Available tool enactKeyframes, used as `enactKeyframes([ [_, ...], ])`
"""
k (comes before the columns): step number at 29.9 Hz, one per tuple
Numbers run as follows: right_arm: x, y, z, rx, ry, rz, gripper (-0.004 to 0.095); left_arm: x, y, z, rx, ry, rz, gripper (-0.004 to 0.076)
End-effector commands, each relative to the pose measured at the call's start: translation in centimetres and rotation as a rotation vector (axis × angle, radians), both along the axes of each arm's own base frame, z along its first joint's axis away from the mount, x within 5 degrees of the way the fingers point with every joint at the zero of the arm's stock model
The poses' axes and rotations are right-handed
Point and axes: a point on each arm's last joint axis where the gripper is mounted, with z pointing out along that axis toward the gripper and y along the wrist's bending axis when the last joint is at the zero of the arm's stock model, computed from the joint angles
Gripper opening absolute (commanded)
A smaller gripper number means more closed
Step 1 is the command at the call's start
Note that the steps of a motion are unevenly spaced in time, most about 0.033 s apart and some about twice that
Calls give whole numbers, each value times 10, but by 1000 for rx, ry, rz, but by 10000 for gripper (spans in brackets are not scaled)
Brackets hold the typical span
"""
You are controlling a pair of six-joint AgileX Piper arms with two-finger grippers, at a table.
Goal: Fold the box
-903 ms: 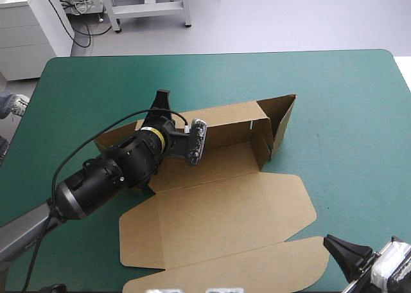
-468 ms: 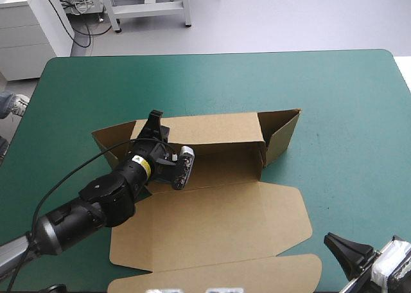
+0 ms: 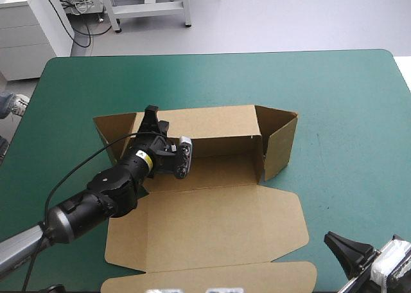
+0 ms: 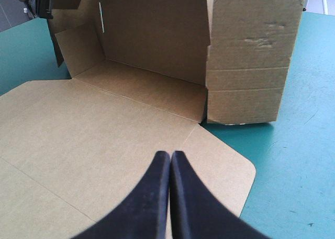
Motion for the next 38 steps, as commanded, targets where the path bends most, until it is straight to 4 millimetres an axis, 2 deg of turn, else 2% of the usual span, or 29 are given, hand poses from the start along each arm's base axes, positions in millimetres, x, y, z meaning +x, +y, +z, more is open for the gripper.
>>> enactKeyframes([
  [1,-1,-2,13,47,-88,-15,-16,8,-3,0,-56,-17,55,-8],
  [11,2,-5,13,22,-105,-57,1,8,-5,-2,-94,-11,80,-8],
  [13,2,-5,13,2,-119,-52,63,5,-9,-2,-86,-13,74,-8],
  [16,2,-5,13,-21,-136,-47,225,-4,-17,-2,-67,-18,60,-8],
  [20,2,-5,13,-29,-140,-52,509,-13,-26,-2,-59,-19,29,-8],
  [22,2,-6,13,-35,-145,-55,576,-14,-26,-2,-60,-16,31,-8],
  [28,2,-6,13,-26,-138,-61,587,-14,-20,0,-39,-33,91,-8],
  [33,3,-6,15,46,-111,-77,521,-19,-15,11,-66,-52,68,-8],
  [38,4,-5,14,57,-75,-81,520,-24,-11,18,-111,-47,71,-8],
])
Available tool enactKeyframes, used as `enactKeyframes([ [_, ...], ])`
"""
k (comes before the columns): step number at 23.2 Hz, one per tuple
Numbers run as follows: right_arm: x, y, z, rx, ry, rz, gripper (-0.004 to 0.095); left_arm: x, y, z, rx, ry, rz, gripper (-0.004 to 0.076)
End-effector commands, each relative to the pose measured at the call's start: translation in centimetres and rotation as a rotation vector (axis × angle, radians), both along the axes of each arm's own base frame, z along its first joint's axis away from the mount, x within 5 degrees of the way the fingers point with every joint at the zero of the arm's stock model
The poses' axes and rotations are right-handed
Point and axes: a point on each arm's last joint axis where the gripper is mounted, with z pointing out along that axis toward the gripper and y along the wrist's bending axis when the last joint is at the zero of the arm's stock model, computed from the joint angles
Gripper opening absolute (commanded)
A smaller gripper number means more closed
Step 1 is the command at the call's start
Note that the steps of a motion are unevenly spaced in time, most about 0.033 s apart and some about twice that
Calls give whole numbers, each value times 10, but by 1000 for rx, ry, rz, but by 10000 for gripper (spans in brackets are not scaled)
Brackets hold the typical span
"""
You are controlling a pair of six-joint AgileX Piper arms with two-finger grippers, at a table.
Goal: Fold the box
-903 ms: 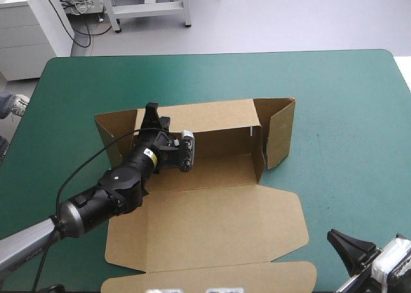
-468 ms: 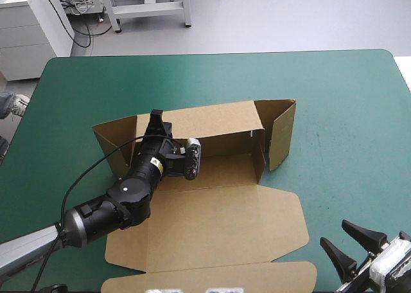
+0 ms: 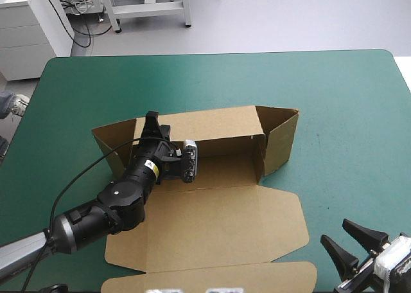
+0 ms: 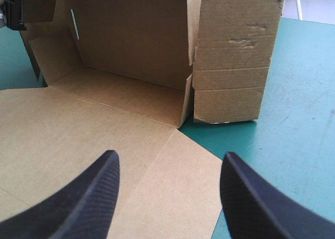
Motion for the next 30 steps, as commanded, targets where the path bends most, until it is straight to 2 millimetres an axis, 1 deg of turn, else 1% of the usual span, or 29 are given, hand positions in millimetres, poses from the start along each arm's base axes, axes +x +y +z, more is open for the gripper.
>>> enactKeyframes([
  [1,2,1,12,55,-38,-18,522,-6,2,15,-63,-18,-10,-8],
  [5,13,7,13,24,39,-24,526,-7,3,16,-72,-15,-8,-8],
  [6,20,12,20,12,59,-25,526,-7,4,17,-75,-14,-5,-8],
  [7,23,13,26,11,60,-25,526,-8,5,17,-80,-12,-4,-8],
  [8,30,17,40,9,66,-30,526,-9,5,18,-81,-8,-7,-8],
  [9,33,19,47,8,66,-37,526,-10,4,18,-79,-8,-11,-8],
  [10,42,22,66,9,51,-59,526,-15,1,19,-61,-12,-35,-8],
  [11,48,24,74,-1,47,-72,526,-17,0,19,-62,-12,-44,-8],
  [12,58,28,95,-11,30,-89,526,-21,-3,19,-62,-9,-59,-8],
  [13,62,29,106,-12,17,-96,526,-22,-4,19,-67,-1,-61,-8],
  [14,75,35,123,-47,16,-112,526,-22,-4,19,-68,1,-61,-8],
  [15,87,40,134,-85,25,-128,526,-22,-3,18,-63,1,-50,-8],
  [18,110,50,150,-150,46,-155,526,-22,-3,18,-61,1,-45,-8],
  [21,144,69,170,-193,49,-162,525,-22,-3,19,-62,-1,-49,-8],
  [24,181,92,187,-212,55,-160,524,-22,-3,18,-63,0,-49,-8],
  [26,196,100,194,-231,57,-162,524,-22,-3,18,-63,0,-49,-8],
  [28,214,105,199,-249,81,-178,524,-22,-3,18,-63,0,-49,-8],
  [30,233,104,207,-255,107,-196,524,-22,-3,18,-63,0,-49,-8],
])
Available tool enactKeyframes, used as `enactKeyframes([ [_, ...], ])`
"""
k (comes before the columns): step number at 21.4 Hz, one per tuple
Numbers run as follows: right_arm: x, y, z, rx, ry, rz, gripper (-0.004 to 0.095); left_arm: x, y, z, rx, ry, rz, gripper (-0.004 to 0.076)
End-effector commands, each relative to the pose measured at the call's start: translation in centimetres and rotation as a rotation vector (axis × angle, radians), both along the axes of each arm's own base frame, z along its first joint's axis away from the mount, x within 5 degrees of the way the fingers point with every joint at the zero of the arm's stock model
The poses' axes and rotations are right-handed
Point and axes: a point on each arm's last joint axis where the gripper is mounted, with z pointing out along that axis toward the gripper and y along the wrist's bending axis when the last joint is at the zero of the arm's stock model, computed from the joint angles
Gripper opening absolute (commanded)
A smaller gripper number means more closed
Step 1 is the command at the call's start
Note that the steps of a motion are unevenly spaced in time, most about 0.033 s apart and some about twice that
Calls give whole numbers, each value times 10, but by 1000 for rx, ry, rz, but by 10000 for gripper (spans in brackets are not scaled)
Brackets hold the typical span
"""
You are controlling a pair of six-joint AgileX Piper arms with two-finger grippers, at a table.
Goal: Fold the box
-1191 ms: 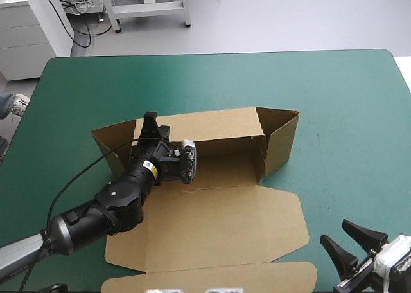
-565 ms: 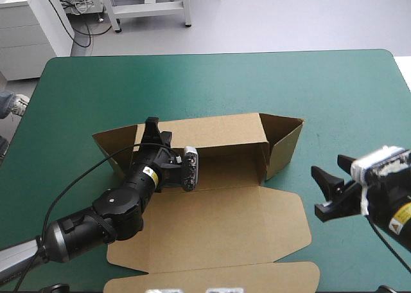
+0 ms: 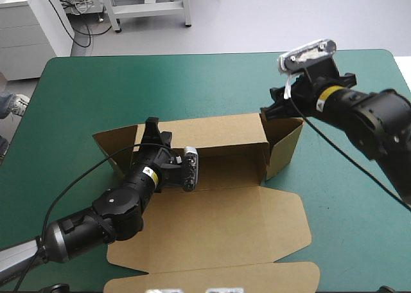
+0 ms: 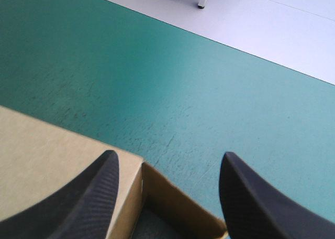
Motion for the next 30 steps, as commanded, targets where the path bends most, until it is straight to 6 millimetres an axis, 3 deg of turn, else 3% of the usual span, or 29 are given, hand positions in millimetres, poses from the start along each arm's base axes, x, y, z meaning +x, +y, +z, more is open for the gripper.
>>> enactKeyframes([
  [1,23,-9,31,14,-79,-30,524,-4,-1,13,-44,-26,-27,-8],
  [5,70,-24,35,94,9,-36,524,-5,-3,13,-55,-25,-50,-8],
  [10,116,-27,12,41,113,-48,524,-5,-5,13,-67,-23,-66,-8],
  [12,147,-20,-14,2,187,-30,524,-5,-5,13,-71,-20,-64,-8],
  [16,172,-13,-55,-75,335,9,507,-5,-5,13,-71,-20,-64,-8],
  [19,174,-10,-62,-64,358,26,502,-5,-5,14,-67,-25,-66,-8],
  [22,173,-11,-72,-93,388,44,414,-4,-6,12,-61,-23,-65,-8],
  [26,157,-14,-94,-144,472,77,417,-2,-10,6,-37,-13,-75,-8],
  [30,130,-19,-93,-154,492,101,415,1,-14,2,-11,-13,-79,-8],
])
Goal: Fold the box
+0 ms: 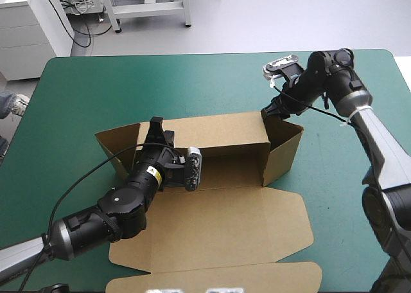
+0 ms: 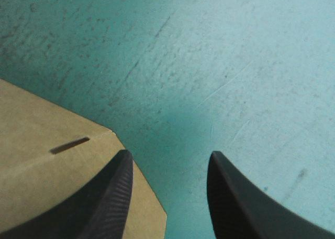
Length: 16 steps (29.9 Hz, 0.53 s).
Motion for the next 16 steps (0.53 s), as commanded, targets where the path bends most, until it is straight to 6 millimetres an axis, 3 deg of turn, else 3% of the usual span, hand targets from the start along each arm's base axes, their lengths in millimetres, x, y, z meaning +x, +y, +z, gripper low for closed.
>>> enactKeyframes([
  [1,-30,-7,35,30,-102,27,415,-2,-8,7,-40,-8,-59,-8],
  [9,-75,-13,23,48,-71,89,416,-2,-9,7,-49,-6,-64,-8],
  [16,-115,-17,16,95,-151,144,415,-2,-9,7,-49,-6,-64,-8],
])
